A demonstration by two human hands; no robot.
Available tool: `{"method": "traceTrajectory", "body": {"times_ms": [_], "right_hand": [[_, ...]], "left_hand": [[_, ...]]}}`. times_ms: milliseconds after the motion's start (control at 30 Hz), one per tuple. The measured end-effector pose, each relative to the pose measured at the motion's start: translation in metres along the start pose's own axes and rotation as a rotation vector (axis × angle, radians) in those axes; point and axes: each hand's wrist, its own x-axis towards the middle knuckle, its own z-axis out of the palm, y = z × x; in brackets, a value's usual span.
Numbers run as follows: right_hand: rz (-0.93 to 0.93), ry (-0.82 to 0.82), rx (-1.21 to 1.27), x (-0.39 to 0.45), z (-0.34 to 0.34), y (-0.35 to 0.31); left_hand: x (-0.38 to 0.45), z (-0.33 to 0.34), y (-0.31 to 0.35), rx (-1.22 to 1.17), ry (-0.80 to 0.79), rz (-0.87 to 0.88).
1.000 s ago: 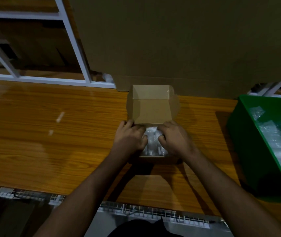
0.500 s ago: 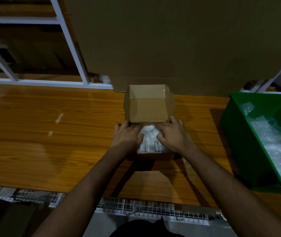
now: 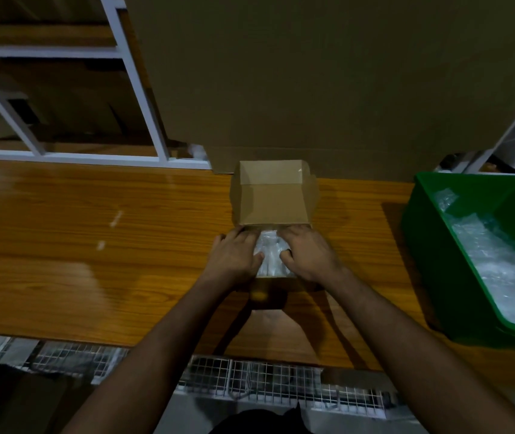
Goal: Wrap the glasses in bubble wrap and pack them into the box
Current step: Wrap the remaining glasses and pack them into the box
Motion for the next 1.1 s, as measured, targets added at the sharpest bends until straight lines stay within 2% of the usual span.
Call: {"method": "traceTrajectory", "body": {"times_ms": [100, 233, 300, 400, 533, 600, 633, 667, 733, 767, 800, 933, 1100], "right_hand": [[0.003, 0.042, 0.019, -0.009, -0.009, 0.002], [-0.070, 0.225, 0.002, -0.031, -0.050, 0.014], [-0.049, 0.310, -0.019, -0.050, -0.081, 0.031], [0.098, 0.470, 0.029, -0.083, -0.121, 0.074], [0.511, 0.672, 0.095, -0.128, -0.149, 0.152], [0.753, 0.599, 0.145, -0.146, -0.158, 0.198], [0.851, 0.464, 0.160, -0.154, -0.158, 0.222], [0.911, 0.262, 0.133, -0.162, -0.157, 0.241], [0.921, -0.147, 0.060, -0.175, -0.148, 0.263], [0.906, -0.271, 0.046, -0.178, -0.141, 0.268], [0.897, -0.325, 0.049, -0.180, -0.135, 0.270], [0.849, -0.188, 0.034, -0.178, -0.137, 0.270], [0.765, 0.209, 0.044, -0.182, -0.176, 0.252]], "left_hand": [[-0.003, -0.003, 0.009, -0.004, 0.031, 0.014], [0.001, -0.015, 0.033, -0.064, 0.068, 0.097], [0.007, -0.024, 0.058, -0.132, 0.068, 0.153], [0.010, -0.031, 0.100, -0.278, 0.095, 0.289], [0.011, -0.026, 0.146, -0.386, 0.137, 0.456], [0.013, -0.021, 0.166, -0.415, 0.143, 0.506], [0.014, -0.019, 0.176, -0.426, 0.140, 0.530], [0.014, -0.017, 0.185, -0.430, 0.135, 0.552], [0.014, -0.013, 0.201, -0.433, 0.132, 0.576], [0.014, -0.011, 0.208, -0.439, 0.131, 0.579], [0.014, -0.009, 0.214, -0.444, 0.130, 0.578], [0.017, -0.005, 0.227, -0.465, 0.108, 0.555], [0.017, -0.006, 0.229, -0.604, 0.059, 0.518]]}}
